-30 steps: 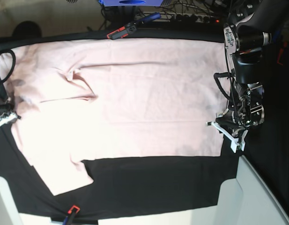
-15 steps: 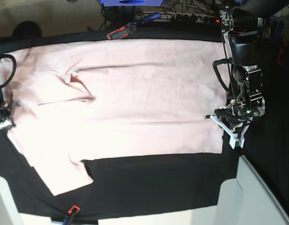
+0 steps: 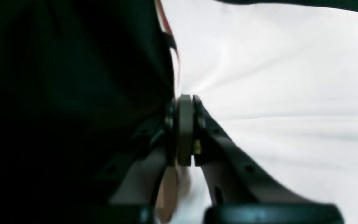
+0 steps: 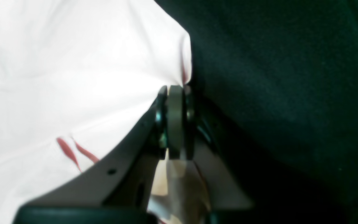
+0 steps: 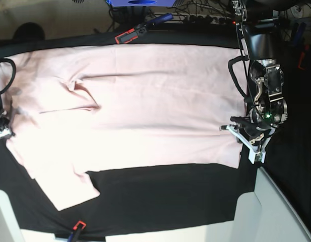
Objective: Fold the T-shirt properly
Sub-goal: 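Lower the left gripper and pinch the shirt side edge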
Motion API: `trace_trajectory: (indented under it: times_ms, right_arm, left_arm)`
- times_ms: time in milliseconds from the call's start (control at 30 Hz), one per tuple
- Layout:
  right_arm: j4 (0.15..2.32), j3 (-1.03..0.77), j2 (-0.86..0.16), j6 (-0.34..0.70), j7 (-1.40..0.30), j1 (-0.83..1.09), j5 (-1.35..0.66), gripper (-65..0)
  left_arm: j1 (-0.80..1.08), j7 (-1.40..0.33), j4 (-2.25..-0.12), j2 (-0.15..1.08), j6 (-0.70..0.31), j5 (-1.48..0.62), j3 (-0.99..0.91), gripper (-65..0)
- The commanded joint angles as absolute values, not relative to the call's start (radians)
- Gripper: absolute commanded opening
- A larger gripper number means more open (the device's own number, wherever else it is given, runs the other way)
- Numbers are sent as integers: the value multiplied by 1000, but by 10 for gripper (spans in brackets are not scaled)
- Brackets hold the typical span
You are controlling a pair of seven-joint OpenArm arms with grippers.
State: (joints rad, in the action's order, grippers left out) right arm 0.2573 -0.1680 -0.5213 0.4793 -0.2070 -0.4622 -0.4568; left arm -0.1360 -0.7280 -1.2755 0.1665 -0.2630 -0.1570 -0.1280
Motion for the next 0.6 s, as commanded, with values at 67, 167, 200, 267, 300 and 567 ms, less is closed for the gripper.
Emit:
trace_trajectory:
  times_ms: [67,167,200,267,300,567]
  right_arm:
    - [292,-174,-552,481,-177,-472,-469,-650]
    - [363,-177,-552,481,-177,-427,-472,-650]
    - [387,-177,-552,481,-179,-414,-473,-650]
    - [427,-177,-552,479,-199,-392,-473,-650]
    - [443,-179,-552,479,-211,-386,-473,-650]
    - [524,-179,-552,479,-223,-348,-475,-650]
  left_arm:
    - [-125,-708,-1326,176,-269,-163,-130,-650]
    - [-114,-708,-1346,176,-269,-163,-130,-650]
    - [-114,-708,-1349,176,-269,-163,-130,-650]
    - [-113,-708,-1349,179,-269,-163,-130,-650]
    - [-113,-708,-1351,179,-269,-163,-134,-650]
    - [-74,-710,-1422,154,-274,-231,-231,-650]
